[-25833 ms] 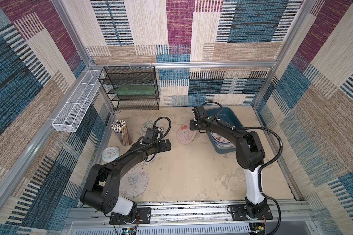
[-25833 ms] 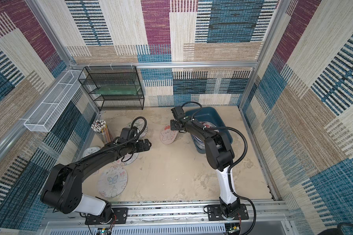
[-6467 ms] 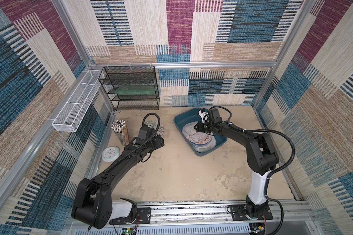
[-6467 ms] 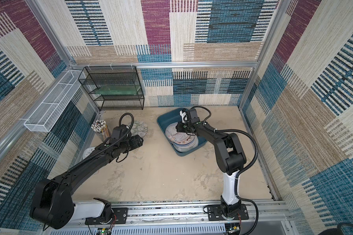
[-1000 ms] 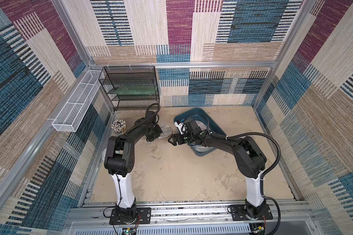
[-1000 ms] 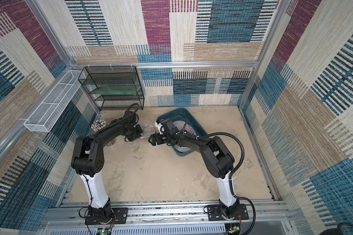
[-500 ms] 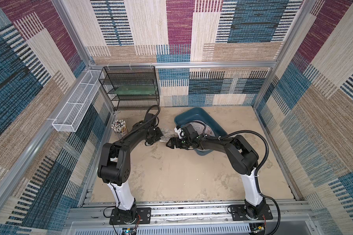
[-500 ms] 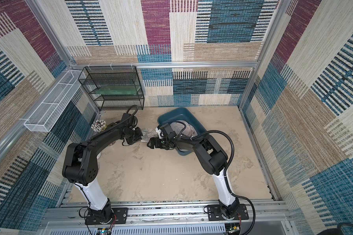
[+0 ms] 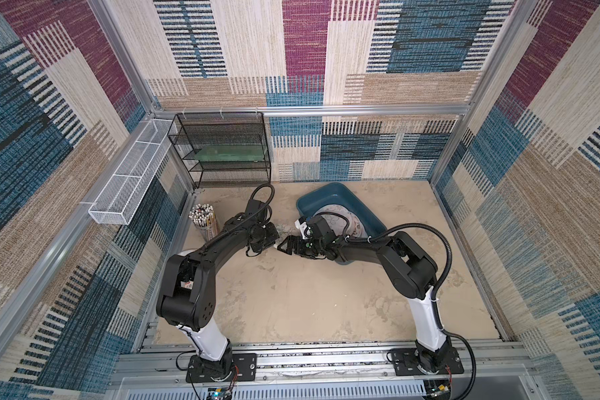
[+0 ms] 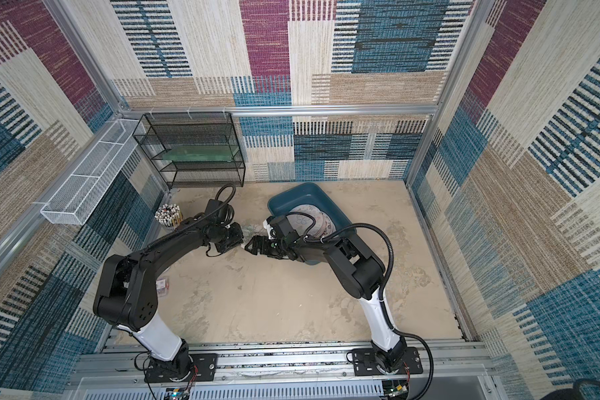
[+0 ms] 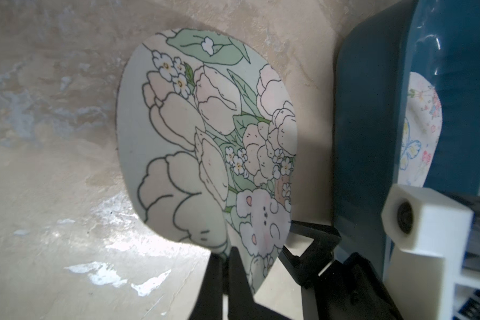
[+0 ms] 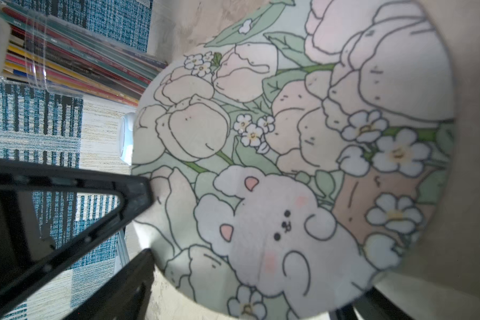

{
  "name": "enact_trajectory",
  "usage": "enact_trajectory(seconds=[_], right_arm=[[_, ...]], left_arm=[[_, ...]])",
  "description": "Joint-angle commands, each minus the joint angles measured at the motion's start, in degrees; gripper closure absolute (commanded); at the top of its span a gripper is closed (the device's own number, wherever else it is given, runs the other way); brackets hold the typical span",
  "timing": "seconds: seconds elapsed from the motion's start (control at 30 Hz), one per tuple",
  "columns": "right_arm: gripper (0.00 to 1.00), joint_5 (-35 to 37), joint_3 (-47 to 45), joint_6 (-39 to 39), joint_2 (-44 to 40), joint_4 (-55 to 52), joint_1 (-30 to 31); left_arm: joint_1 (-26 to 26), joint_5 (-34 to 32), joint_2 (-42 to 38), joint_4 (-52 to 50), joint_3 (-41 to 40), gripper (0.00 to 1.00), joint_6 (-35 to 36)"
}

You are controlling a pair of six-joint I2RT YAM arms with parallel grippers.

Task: Put the coasters into the storage box
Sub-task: Pick up the coaster from the center of the board.

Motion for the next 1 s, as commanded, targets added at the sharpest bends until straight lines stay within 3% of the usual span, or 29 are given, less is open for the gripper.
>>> enact_trajectory(seconds=[0.0,0.43,0.67,0.97], right_arm=[[0.05,1.4,-0.1,1.5,-0.5,2.7,0.4],[0.05,2.2,-1.0,4.2,-0.9,5.1,1.2],[0.0,1.9,-1.0,4.8,-0.8,5.8,1.2],[0.18,2.1,-0.6,5.2,-0.3,5.4,1.2]], left_arm=[[-0.4,0.7,-1.8,1.5,-1.8,1.0,0.4],[-1.9,1.8,-5.7,3.9,-6.7,1.0,-0.4],[-2.2,2.1,-6.5,4.4,-7.7,1.0,-0.5],[-2.2,2.0,-6.4,4.8,-9.3,1.0,-0.3]])
